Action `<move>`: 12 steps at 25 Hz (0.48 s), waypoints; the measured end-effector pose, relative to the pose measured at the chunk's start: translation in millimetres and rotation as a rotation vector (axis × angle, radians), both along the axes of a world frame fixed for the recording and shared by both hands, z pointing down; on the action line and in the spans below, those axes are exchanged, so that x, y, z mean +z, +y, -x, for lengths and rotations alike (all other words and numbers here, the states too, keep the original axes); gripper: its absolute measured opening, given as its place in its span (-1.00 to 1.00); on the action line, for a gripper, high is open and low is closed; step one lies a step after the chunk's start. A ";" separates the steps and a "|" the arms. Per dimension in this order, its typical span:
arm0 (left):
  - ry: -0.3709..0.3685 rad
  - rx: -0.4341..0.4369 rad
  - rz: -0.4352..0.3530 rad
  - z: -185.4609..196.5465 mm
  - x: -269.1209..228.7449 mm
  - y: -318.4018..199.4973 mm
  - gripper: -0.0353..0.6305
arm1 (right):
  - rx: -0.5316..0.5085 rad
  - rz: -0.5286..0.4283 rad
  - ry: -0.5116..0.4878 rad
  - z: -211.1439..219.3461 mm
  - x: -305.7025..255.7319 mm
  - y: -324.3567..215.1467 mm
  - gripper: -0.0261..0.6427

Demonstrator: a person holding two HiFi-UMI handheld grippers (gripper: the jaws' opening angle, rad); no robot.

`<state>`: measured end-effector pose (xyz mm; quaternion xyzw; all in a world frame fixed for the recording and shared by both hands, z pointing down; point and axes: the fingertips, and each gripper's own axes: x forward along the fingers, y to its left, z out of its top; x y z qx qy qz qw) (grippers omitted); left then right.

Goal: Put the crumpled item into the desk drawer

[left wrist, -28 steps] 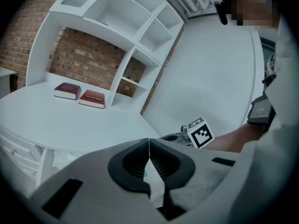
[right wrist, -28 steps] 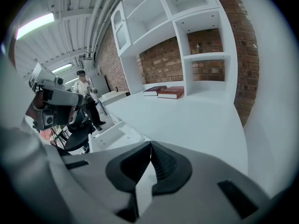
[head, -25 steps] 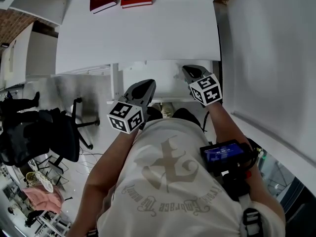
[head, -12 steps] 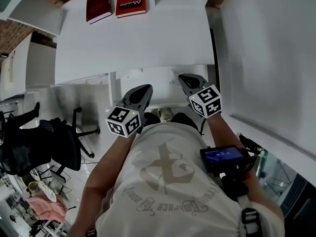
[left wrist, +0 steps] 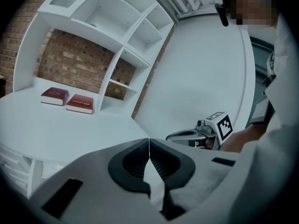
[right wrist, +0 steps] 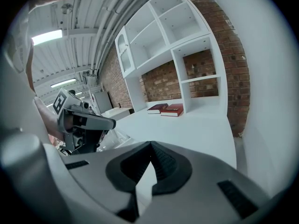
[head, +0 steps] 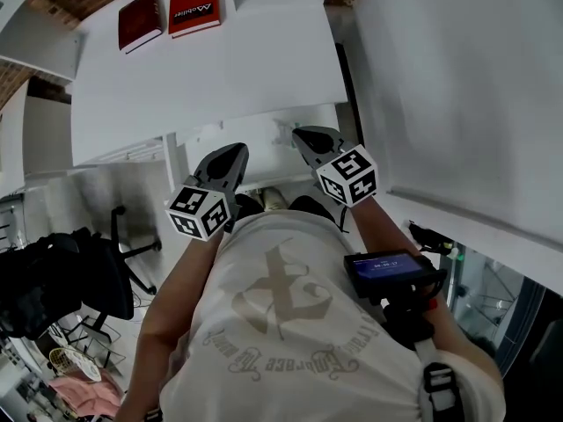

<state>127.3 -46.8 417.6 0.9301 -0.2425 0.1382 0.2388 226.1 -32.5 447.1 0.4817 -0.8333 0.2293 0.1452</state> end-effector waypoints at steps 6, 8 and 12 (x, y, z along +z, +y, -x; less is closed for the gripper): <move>0.003 0.008 -0.007 -6.4 -3.2 3.6 -0.83 | 0.007 -0.005 -0.010 -4.5 -3.1 4.7 -0.85; 0.000 0.012 -0.007 -9.2 -3.3 5.4 -0.83 | 0.008 -0.007 -0.017 -6.2 -3.4 5.9 -0.85; -0.012 0.014 -0.002 -9.6 -3.5 6.6 -0.83 | 0.003 -0.007 -0.029 -5.6 -2.8 5.4 -0.85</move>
